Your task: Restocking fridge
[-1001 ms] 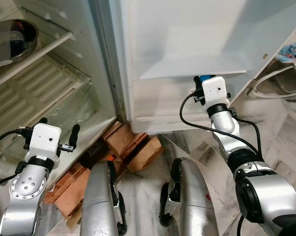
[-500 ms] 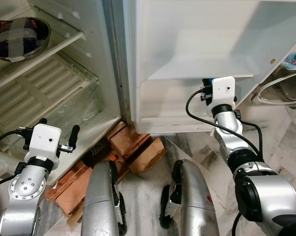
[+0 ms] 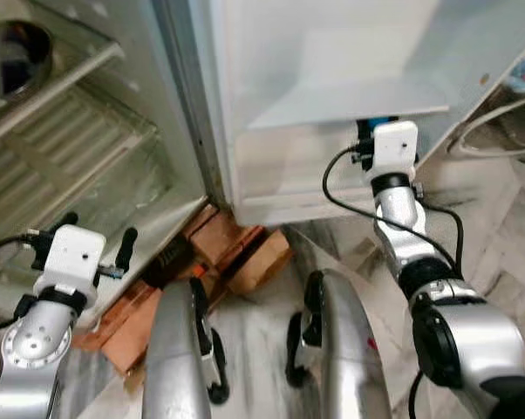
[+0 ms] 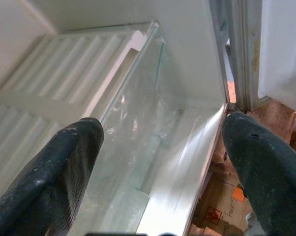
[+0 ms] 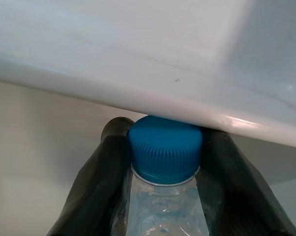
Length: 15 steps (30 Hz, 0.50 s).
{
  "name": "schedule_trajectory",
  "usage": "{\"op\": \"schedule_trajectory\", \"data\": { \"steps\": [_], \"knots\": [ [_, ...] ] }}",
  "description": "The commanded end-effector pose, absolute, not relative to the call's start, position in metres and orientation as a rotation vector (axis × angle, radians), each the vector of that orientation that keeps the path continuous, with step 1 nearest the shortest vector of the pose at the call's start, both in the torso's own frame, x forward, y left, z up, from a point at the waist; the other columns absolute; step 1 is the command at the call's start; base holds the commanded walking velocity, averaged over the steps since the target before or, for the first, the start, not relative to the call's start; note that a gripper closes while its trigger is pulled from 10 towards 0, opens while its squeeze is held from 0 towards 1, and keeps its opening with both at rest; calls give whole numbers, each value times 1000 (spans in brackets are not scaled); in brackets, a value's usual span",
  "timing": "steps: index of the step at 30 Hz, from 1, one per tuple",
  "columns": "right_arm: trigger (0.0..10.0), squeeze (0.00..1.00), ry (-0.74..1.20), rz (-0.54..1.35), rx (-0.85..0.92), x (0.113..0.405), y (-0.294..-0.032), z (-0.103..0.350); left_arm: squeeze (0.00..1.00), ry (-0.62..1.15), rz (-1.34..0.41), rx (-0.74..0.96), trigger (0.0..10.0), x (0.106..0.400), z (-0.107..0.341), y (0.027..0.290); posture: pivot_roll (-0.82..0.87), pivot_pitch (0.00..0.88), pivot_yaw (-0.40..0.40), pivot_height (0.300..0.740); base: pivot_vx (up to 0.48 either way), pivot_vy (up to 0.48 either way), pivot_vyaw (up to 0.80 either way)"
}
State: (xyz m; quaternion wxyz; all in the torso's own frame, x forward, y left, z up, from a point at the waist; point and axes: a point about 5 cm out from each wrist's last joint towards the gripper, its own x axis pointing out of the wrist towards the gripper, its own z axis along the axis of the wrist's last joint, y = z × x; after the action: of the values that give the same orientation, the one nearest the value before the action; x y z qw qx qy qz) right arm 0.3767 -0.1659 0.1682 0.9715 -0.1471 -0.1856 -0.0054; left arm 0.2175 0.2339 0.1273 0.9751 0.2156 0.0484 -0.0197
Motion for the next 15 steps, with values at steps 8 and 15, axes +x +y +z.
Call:
{"op": "schedule_trajectory", "data": {
  "steps": [8, 15],
  "knots": [
    [10000, 0, -345, 38, -33, 378, -140, 164, 0, 132, -29, 468, 10000, 206, 129, 241, 276, 364, 46, 547, 0, 0, 0],
    [10000, 0, -445, 74, 72, 379, -130, 183, 0, 136, -26, 475, 10000, 207, 130, 243, 272, 364, 50, 547, 0, 0, 0]
  ]
}}
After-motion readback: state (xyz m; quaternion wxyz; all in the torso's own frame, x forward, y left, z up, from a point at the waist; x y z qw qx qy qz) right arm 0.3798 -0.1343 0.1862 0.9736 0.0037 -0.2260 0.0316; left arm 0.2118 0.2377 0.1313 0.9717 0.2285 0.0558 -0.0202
